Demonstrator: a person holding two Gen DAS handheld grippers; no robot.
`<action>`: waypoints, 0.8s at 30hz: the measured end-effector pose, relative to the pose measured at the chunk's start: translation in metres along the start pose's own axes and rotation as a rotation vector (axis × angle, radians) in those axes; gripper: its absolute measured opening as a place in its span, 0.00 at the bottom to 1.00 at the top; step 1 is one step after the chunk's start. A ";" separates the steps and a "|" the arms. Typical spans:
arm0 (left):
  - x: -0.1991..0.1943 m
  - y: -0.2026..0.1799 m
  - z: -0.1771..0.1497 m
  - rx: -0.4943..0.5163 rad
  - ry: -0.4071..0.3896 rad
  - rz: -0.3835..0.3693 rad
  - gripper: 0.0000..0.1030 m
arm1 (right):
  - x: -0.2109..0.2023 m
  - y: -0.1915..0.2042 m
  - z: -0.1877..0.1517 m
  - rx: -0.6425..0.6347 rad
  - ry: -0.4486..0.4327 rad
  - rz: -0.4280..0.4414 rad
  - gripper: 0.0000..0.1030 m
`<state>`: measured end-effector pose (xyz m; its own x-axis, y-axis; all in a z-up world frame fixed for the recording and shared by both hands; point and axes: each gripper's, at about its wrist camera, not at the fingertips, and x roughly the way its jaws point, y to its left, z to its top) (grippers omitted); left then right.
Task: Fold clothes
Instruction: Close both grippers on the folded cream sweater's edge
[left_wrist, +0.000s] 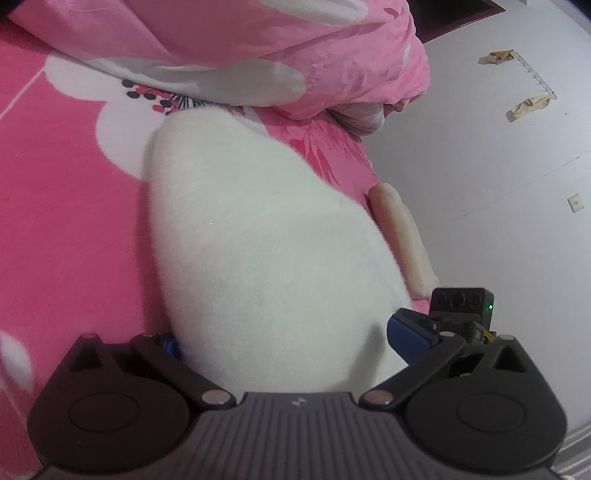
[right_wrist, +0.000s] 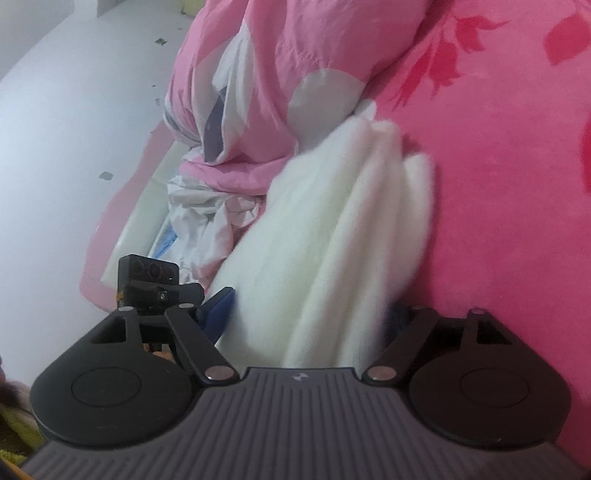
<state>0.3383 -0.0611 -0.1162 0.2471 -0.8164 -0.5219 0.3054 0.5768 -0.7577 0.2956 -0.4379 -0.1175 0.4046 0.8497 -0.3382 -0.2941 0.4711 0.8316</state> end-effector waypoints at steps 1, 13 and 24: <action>0.001 -0.001 0.000 0.003 -0.002 0.006 1.00 | 0.005 0.000 0.002 -0.008 0.006 0.010 0.76; -0.010 -0.026 -0.005 0.043 -0.071 0.024 0.95 | 0.003 0.040 -0.005 -0.111 -0.039 -0.118 0.62; -0.036 -0.063 -0.017 0.085 -0.122 0.003 0.94 | -0.016 0.092 -0.014 -0.199 -0.085 -0.205 0.59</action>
<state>0.2942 -0.0687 -0.0563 0.3566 -0.8083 -0.4686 0.3804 0.5837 -0.7174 0.2503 -0.4046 -0.0417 0.5417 0.7131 -0.4451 -0.3596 0.6752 0.6440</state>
